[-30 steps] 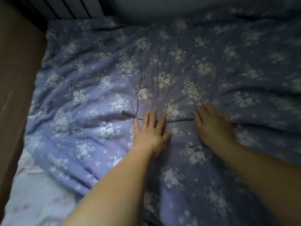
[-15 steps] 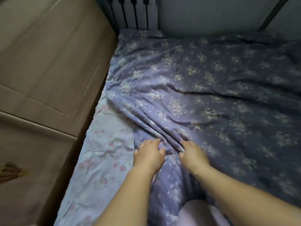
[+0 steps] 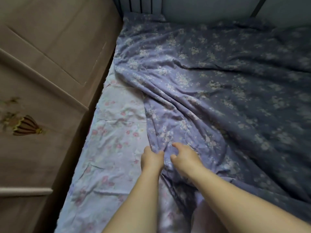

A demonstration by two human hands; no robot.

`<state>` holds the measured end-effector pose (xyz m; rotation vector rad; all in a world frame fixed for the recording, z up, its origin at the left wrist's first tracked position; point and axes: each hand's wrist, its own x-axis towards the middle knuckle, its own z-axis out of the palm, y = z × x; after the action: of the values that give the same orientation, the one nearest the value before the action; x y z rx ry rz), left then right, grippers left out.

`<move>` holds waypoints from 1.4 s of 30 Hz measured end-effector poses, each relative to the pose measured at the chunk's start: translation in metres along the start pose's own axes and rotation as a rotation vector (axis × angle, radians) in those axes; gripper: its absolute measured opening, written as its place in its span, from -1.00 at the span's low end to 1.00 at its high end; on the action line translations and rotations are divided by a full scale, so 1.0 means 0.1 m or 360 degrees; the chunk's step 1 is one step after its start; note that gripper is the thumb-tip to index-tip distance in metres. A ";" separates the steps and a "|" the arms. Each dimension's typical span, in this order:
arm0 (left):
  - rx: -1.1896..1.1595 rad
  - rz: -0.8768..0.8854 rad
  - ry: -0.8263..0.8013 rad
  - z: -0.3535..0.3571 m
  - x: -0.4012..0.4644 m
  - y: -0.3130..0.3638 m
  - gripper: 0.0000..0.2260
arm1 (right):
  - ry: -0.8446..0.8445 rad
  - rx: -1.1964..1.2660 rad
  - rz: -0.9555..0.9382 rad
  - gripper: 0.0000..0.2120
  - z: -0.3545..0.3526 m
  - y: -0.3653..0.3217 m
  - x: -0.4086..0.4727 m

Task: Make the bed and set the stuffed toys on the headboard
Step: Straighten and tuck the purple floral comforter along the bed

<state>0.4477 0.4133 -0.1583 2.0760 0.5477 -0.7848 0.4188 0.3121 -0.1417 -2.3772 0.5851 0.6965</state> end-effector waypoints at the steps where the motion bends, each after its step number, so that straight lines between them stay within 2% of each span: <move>1: -0.0147 -0.0099 0.0056 0.08 0.01 -0.04 -0.50 | 0.0009 0.0039 0.0006 -0.51 0.05 0.03 -0.02; 4: -0.0520 -0.0182 0.0203 0.27 0.08 -0.08 -0.42 | 0.0060 0.0078 -0.0009 -0.50 0.09 0.13 -0.04; 7: -0.0985 -0.0256 0.0053 0.47 0.29 -0.07 -0.15 | 0.0012 0.0105 -0.0056 -0.45 0.10 0.27 -0.03; 8: -0.1083 -0.0264 -0.0003 0.50 0.31 -0.04 -0.15 | -0.0024 0.0114 -0.0077 -0.41 0.11 0.31 -0.03; 9: -0.1186 -0.0221 -0.0076 0.50 0.30 0.00 -0.27 | -0.0049 0.0121 -0.0100 -0.36 0.11 0.34 -0.02; 12: -0.1329 -0.0040 -0.0268 0.42 0.08 0.25 -0.85 | 0.0012 0.0030 -0.0139 -0.16 0.10 0.43 -0.01; 13: -0.1354 0.0004 -0.0282 0.41 -0.03 0.32 -0.93 | 0.0092 -0.0020 -0.0154 -0.10 0.09 0.46 -0.01; 15: -0.1394 0.0125 -0.0266 0.38 -0.11 0.41 -0.90 | 0.0287 -0.0069 -0.0190 -0.06 0.03 0.48 -0.04; 18: -0.1494 0.0202 -0.0316 0.31 -0.29 0.49 -0.95 | 0.0578 -0.0026 -0.0338 -0.23 -0.14 0.49 -0.10; 19: -0.1541 0.0207 -0.0313 0.27 -0.32 0.50 -0.86 | 0.0620 0.0055 -0.0371 -0.30 -0.20 0.47 -0.12; 22: -0.1638 0.0212 -0.0257 0.21 -0.42 0.50 -0.82 | 0.0484 0.0319 -0.0429 -0.49 -0.29 0.39 -0.20; 25: -0.1553 0.0256 -0.0138 0.12 -0.53 0.47 -0.68 | 0.0297 0.0579 -0.0548 -0.94 -0.26 0.29 -0.32; 27: -0.1379 0.0306 -0.0077 0.07 -0.59 0.44 -0.66 | 0.0209 0.0803 -0.0584 -0.82 -0.26 0.22 -0.38; 30: -0.1043 0.0246 -0.0116 -0.04 -0.64 0.39 -0.65 | 0.0074 0.1055 -0.0663 -0.84 -0.33 0.03 -0.48; 34: -0.1104 0.0192 -0.0349 -0.23 -0.60 0.43 -0.55 | -0.0128 0.1232 -0.0725 -0.87 -0.41 -0.09 -0.51; 36: -0.1095 0.0126 -0.0213 -0.30 -0.50 0.47 -0.63 | -0.0260 0.1288 -0.0715 -0.87 -0.36 -0.09 -0.44; 38: -0.1115 0.0026 -0.0053 -0.33 -0.38 0.46 -0.72 | -0.0288 0.1163 -0.0762 -0.81 -0.24 -0.06 -0.39; 39: -0.1158 -0.0009 -0.0011 -0.33 -0.32 0.44 -0.73 | -0.0224 0.0938 -0.0802 -0.72 -0.18 -0.04 -0.37; 41: -0.1226 -0.0080 0.0064 -0.31 -0.22 0.39 -0.79 | 0.0073 0.0164 -0.0802 -0.55 -0.06 0.03 -0.37; 42: -0.1249 -0.0083 0.0105 -0.29 -0.18 0.36 -0.83 | 0.0277 -0.0190 -0.0770 -0.54 -0.02 0.07 -0.39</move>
<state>0.4674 0.4150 -0.1128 1.3643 0.7958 -0.4237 0.3860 0.3153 -0.1193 -2.5654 0.0229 0.3185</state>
